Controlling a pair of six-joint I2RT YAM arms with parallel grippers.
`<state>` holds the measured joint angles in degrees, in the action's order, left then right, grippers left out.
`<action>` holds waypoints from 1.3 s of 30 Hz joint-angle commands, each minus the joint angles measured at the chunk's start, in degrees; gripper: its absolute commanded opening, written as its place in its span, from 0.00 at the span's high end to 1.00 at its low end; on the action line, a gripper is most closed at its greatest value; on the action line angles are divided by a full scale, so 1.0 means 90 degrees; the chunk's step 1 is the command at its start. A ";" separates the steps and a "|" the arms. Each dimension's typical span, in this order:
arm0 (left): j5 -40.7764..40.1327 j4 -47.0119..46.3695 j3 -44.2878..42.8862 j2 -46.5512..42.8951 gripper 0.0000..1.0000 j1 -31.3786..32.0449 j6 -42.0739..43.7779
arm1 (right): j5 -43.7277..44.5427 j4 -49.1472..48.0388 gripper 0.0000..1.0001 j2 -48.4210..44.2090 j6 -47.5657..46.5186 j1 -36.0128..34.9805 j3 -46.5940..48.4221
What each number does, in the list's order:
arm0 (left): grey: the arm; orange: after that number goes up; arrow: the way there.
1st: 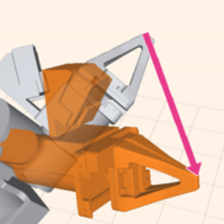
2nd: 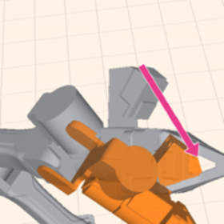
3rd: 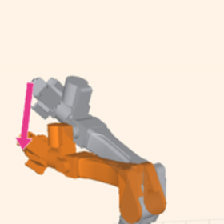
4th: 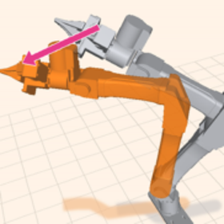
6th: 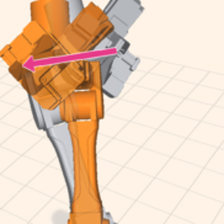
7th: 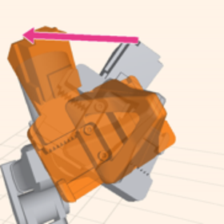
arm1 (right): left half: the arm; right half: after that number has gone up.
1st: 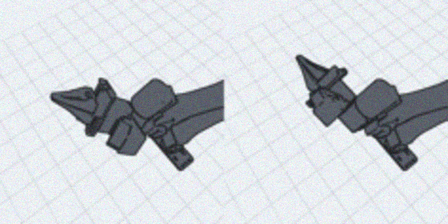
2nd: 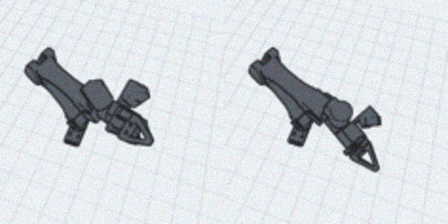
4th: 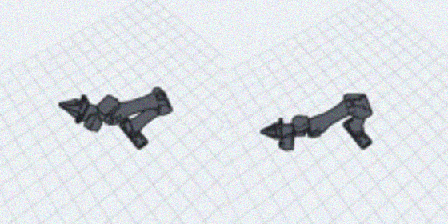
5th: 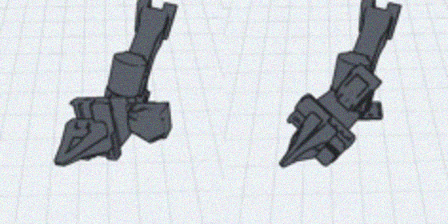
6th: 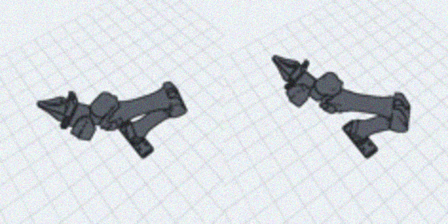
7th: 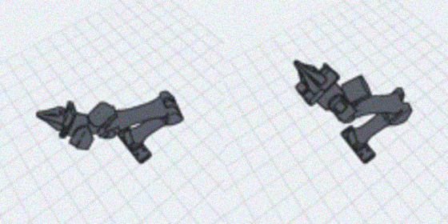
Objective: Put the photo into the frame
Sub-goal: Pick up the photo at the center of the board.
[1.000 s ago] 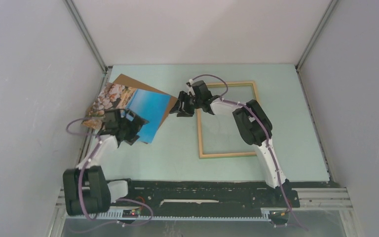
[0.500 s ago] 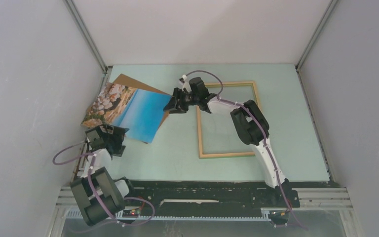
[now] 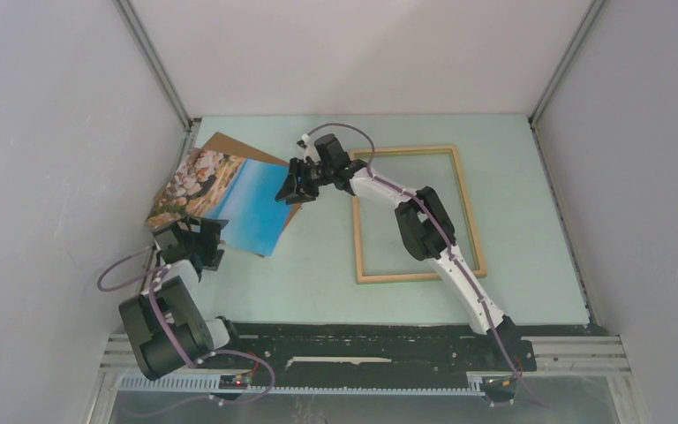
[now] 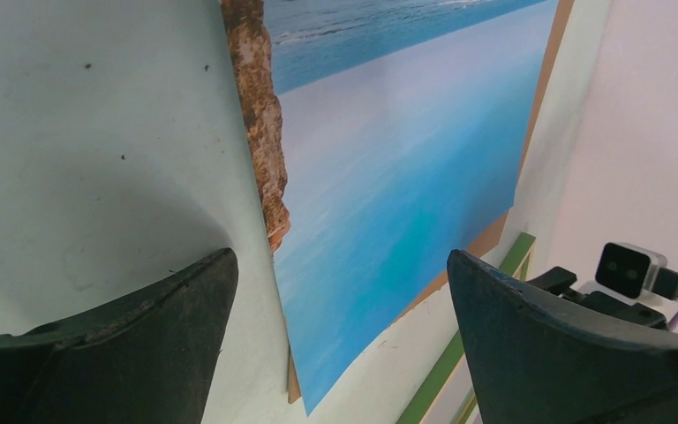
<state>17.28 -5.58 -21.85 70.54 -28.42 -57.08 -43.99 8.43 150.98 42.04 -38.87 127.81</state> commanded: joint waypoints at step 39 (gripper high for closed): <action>0.0792 -0.0824 0.0310 -0.0168 0.00 -0.0157 -0.0770 | 0.0298 0.0587 0.41 0.0725 -0.0285 -0.0213 0.0508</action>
<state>24.62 -13.58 -20.51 69.06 -29.41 -61.71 -42.26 12.36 156.40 40.77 -40.95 132.88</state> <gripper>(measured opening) 0.996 0.585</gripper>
